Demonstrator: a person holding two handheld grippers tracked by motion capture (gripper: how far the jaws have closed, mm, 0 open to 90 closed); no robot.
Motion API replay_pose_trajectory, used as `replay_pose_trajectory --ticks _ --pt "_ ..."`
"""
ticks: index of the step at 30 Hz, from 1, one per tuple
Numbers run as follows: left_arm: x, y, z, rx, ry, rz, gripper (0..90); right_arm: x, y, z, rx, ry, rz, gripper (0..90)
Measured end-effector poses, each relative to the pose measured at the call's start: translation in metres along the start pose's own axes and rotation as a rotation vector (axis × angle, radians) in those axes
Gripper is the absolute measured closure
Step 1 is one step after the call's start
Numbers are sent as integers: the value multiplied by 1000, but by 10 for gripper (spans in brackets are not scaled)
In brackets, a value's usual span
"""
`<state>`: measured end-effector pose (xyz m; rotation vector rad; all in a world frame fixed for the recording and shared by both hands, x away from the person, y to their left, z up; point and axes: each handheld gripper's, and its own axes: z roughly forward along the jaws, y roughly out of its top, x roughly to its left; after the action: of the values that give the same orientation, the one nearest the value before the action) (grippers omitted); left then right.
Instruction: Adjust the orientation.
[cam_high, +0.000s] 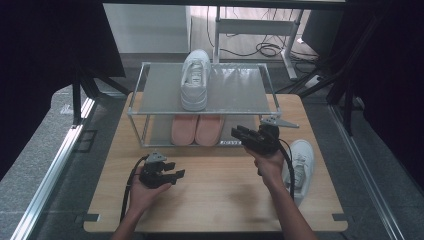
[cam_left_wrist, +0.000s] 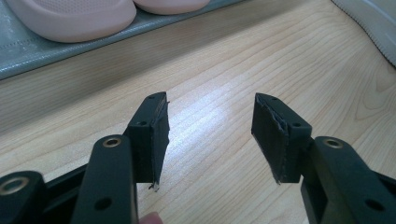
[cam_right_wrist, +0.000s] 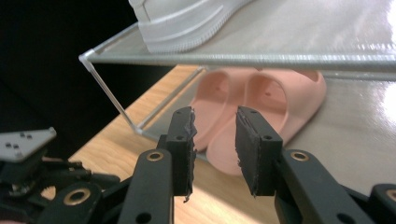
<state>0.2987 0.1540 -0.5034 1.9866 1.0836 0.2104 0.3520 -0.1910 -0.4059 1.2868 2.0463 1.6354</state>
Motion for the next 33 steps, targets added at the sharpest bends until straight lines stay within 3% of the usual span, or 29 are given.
replay_pose_trajectory --ticks 11,21,33 --pt "-1 0 1 0 3 -2 468 -3 -26 -18 25 -45 -38 700" --pt "-1 0 1 5 0 -1 467 -7 -39 -23 57 -12 -14 806" --pt "-2 0 1 5 0 -4 467 -3 -50 -34 84 -21 -45 883"
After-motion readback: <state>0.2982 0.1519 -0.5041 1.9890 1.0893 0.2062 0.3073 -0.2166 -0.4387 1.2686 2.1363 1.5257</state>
